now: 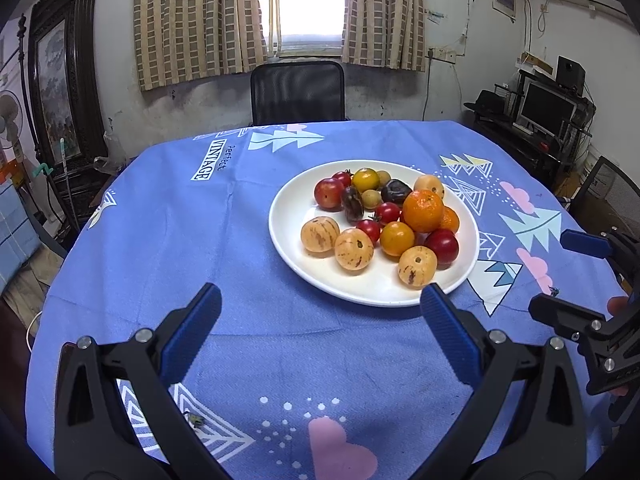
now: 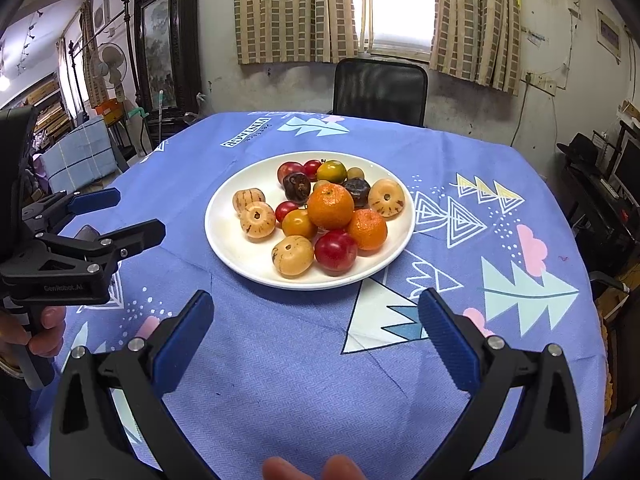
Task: Organize fruits
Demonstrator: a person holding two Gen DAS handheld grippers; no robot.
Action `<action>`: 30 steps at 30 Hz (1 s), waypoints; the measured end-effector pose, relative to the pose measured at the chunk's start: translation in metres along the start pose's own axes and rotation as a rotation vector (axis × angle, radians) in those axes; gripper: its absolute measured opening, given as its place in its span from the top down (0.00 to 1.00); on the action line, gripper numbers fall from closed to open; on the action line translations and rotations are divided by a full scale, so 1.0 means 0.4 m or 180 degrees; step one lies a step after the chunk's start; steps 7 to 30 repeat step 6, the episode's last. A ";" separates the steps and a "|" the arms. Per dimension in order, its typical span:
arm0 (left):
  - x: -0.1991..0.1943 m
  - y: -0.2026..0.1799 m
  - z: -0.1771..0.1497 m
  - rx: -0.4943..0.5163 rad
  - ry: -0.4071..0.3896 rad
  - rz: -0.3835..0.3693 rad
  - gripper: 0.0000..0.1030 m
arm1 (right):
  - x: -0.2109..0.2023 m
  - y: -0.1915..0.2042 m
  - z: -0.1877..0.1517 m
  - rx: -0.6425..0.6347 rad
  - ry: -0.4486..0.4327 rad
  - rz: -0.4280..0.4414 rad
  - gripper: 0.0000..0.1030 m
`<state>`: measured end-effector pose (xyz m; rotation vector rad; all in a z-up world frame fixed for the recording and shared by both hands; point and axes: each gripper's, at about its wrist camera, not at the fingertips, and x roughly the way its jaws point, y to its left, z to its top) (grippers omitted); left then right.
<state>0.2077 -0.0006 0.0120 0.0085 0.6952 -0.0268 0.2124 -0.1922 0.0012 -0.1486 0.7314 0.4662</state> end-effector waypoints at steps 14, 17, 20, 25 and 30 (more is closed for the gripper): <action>-0.007 0.001 0.000 0.0000 -0.0029 -0.0005 0.02 | 0.000 0.000 0.000 0.0002 0.0000 -0.0002 0.01; -0.007 0.001 0.000 0.0000 -0.0029 -0.0005 0.02 | 0.000 0.000 0.000 0.0002 0.0000 -0.0002 0.01; -0.007 0.001 0.000 0.0000 -0.0029 -0.0005 0.02 | 0.000 0.000 0.000 0.0002 0.0000 -0.0002 0.01; -0.007 0.001 0.000 0.0000 -0.0029 -0.0005 0.02 | 0.000 0.000 0.000 0.0002 0.0000 -0.0002 0.01; -0.007 0.001 0.000 0.0000 -0.0029 -0.0005 0.02 | 0.000 0.000 0.000 0.0002 0.0000 -0.0002 0.01</action>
